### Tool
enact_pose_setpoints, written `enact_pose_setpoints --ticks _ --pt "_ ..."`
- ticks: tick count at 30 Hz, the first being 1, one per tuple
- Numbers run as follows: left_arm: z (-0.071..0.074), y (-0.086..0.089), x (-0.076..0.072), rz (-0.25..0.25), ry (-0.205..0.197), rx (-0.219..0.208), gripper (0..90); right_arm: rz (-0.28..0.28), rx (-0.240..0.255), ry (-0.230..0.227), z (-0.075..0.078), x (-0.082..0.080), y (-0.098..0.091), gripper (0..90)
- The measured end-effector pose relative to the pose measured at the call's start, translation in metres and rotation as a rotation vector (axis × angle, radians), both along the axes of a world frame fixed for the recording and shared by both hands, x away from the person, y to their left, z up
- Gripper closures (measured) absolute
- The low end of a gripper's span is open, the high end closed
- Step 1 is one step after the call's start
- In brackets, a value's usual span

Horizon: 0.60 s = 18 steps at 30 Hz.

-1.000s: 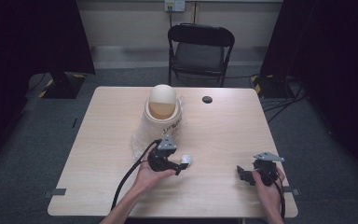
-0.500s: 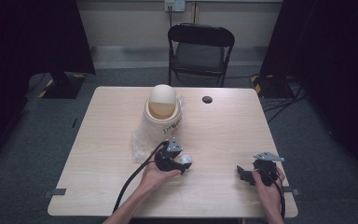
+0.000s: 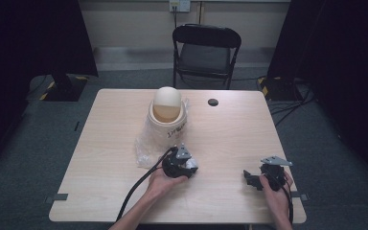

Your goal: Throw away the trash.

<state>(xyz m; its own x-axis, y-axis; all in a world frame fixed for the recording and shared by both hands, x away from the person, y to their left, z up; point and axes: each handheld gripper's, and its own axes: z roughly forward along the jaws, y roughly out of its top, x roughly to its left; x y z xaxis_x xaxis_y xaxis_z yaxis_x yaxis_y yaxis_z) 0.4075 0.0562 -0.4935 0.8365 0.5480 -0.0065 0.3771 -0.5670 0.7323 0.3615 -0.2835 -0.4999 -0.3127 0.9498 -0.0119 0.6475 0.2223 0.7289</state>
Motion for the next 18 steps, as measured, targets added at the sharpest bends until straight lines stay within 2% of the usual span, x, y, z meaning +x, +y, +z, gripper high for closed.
enact_pose_setpoints --ticks 7,8,13,14,15,18 --pt "0.0005 0.0012 0.0006 -0.011 0.005 -0.006 57.1 0.0 0.0 0.0 0.0 0.0 0.0 8.6" --pt "0.0001 0.0017 0.0013 -0.01 0.006 -0.021 57.5 0.001 0.0 0.001 0.0001 0.0 0.0 8.6" --pt "0.0014 0.004 0.0028 -0.007 0.021 -0.043 57.6 0.0 0.0 0.0 0.0 0.0 0.0 8.6" --pt "0.0031 0.0047 0.0027 -0.006 0.024 -0.061 57.6 0.0 0.0 0.0 0.0 0.0 0.0 8.6" --pt "0.0047 0.0058 0.003 -0.01 0.019 -0.05 57.6 0.0 0.0 0.0 0.0 0.0 0.0 8.6" --pt "0.0062 0.0076 0.0034 -0.009 0.019 -0.065 57.6 0.0 0.0 0.0 0.0 0.0 0.0 8.6"
